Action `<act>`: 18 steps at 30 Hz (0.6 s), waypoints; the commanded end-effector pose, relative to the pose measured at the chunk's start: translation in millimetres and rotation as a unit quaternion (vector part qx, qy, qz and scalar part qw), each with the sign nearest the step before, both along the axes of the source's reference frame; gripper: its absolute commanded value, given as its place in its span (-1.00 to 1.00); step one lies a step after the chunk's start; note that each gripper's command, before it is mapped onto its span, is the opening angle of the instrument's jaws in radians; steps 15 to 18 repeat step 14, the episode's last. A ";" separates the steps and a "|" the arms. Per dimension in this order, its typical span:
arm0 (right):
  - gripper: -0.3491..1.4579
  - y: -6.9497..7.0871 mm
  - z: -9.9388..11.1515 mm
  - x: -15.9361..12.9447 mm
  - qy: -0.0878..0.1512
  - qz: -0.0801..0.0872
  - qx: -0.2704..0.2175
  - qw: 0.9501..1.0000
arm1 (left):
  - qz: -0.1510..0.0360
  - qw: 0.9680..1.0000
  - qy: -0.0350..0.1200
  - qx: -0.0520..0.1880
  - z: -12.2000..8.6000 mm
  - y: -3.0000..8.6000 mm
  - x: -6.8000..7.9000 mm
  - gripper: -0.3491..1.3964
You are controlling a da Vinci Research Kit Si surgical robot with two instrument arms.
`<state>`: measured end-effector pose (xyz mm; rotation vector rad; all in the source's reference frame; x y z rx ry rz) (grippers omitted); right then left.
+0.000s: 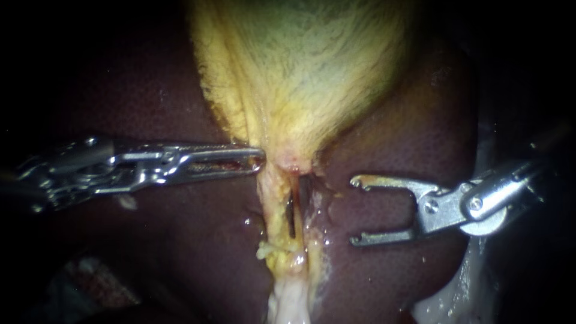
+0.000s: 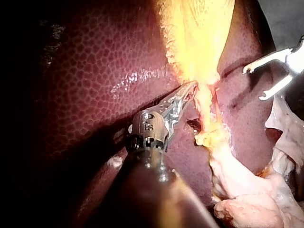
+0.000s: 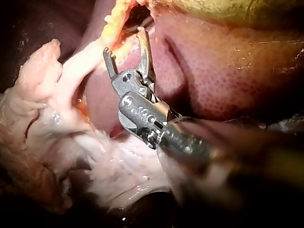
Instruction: Going back first clip left tube
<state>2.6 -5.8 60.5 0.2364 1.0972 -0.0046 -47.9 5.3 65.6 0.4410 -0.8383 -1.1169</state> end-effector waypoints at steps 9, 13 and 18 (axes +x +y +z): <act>0.05 0.0 0.0 -0.1 0.000 0.000 0.000 1.000 | 0.000 1.000 0.000 0.000 0.0 0.0 0.0 -1.00; 0.05 0.0 0.0 -0.2 0.000 0.000 0.000 1.000 | 0.000 1.000 0.000 0.000 0.0 0.0 0.0 -1.00; 0.05 0.0 0.0 -0.2 0.000 0.000 0.000 1.000 | 0.000 1.000 0.000 0.000 0.0 0.0 -0.1 -1.00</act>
